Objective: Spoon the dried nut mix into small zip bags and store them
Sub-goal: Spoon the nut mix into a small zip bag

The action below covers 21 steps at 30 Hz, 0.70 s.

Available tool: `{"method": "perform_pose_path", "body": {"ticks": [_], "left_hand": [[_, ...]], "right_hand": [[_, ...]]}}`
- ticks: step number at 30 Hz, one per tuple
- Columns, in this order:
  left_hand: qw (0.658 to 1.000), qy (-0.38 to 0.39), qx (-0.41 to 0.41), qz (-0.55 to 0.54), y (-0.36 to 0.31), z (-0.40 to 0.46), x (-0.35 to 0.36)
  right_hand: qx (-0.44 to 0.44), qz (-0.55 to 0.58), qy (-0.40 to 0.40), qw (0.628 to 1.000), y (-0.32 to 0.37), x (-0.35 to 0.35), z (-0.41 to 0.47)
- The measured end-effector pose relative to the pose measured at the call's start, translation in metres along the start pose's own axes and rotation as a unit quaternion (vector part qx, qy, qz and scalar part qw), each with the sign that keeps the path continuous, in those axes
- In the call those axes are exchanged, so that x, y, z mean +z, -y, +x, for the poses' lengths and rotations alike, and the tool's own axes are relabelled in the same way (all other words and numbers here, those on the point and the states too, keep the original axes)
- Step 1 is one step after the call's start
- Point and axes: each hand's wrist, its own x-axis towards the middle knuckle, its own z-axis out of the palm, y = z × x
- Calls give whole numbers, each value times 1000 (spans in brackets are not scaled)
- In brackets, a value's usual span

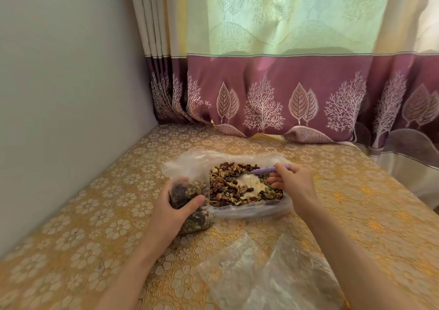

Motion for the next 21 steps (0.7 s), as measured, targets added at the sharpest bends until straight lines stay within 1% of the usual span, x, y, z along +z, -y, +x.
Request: {"method": "perform_pose_path", "body": {"ticks": [4,9,15,18,21], "left_hand": [[1000,4,6,9,-2,-1,0],[999,16,6,27,-2,-1,-1],[998,40,-12,36,-3,-1,-4],[998,56,-20,28,-3,-1,-5],[997,67,-31,10,-4,-1,-5]], "right_hand": [[6,18,-68,997,0,-4,3],[19,64,-96,993,1,-6,5],[-26,121,-78,989,20,-3,-1],[-44,159,-49,985,34,-2,-5],[-58,168,-16,984,46,2,-12]]}}
